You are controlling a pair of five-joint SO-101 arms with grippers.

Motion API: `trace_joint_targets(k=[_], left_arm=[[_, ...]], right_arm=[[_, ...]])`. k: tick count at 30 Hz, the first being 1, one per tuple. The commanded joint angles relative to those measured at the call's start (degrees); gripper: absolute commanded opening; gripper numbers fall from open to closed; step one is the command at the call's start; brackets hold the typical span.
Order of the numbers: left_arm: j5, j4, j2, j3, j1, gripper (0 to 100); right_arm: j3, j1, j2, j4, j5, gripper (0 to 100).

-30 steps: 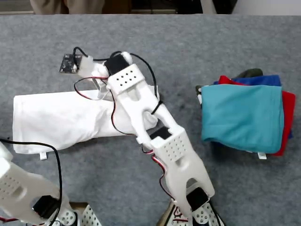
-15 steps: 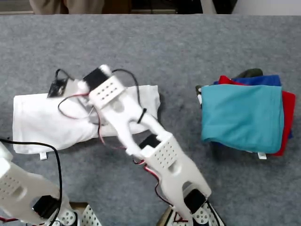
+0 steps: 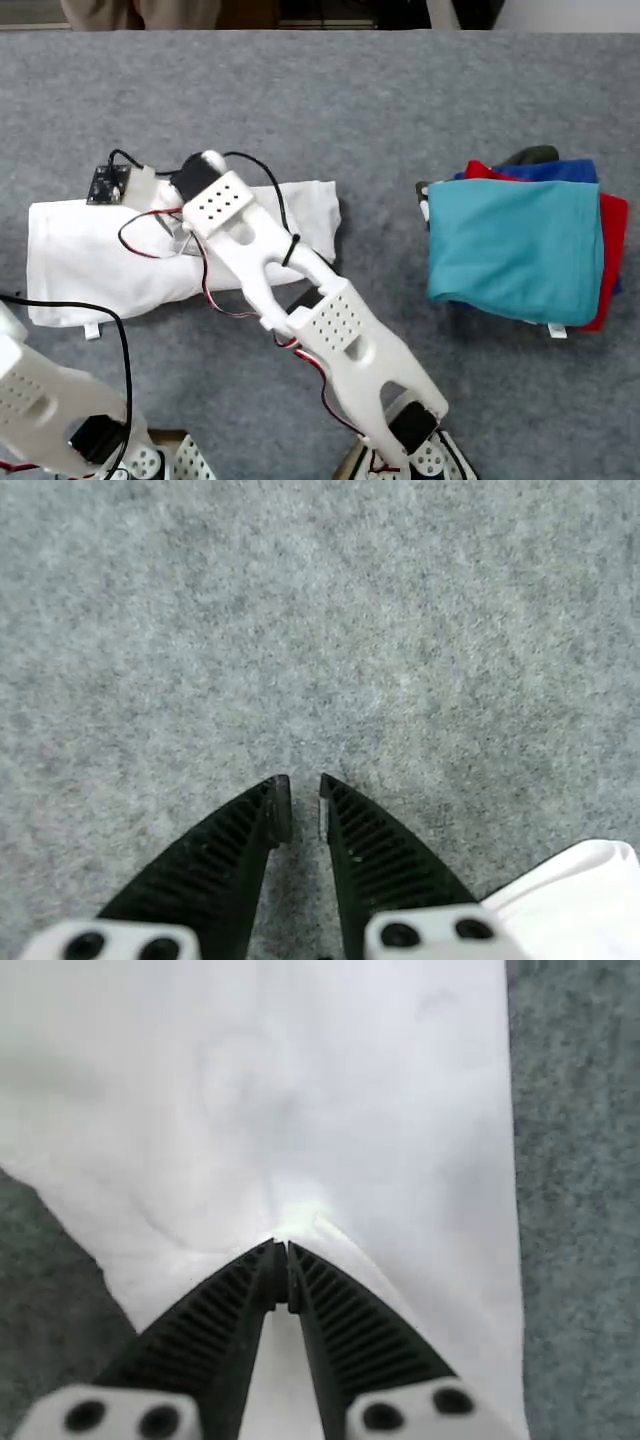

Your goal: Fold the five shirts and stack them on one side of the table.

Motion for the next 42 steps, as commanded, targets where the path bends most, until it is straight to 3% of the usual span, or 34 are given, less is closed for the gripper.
trace_joint_targets(k=[1,5,8,17,20,34,42], left_arm=[[0.4,-0.5,-0.8,-2.8,0.8,7],[0.4,-0.4,-1.1,-2.5,0.8,7],[-0.8,3.4,-1.2,-4.7,0.9,7],[-12.7,42.5,2.0,-31.9,8.4,14],[-16.6,51.0,7.2,-37.3,11.3,16],[-19.3,57.9,32.0,-62.9,8.1,24],[-23.1,59.5,40.1,-63.9,9.2,23]], right_arm=[[-14.0,2.4,-0.7,6.3,-0.6,0.5],[-29.6,5.3,-1.2,12.1,-1.3,0.7],[-30.2,9.7,-5.8,12.0,-3.6,0.9],[-2.9,17.2,-27.5,12.0,-5.4,0.5],[4.4,17.9,-33.2,12.0,-5.4,0.5],[19.5,18.0,-45.5,11.6,-5.4,0.5],[20.1,18.0,-45.9,11.6,-5.4,0.5]])
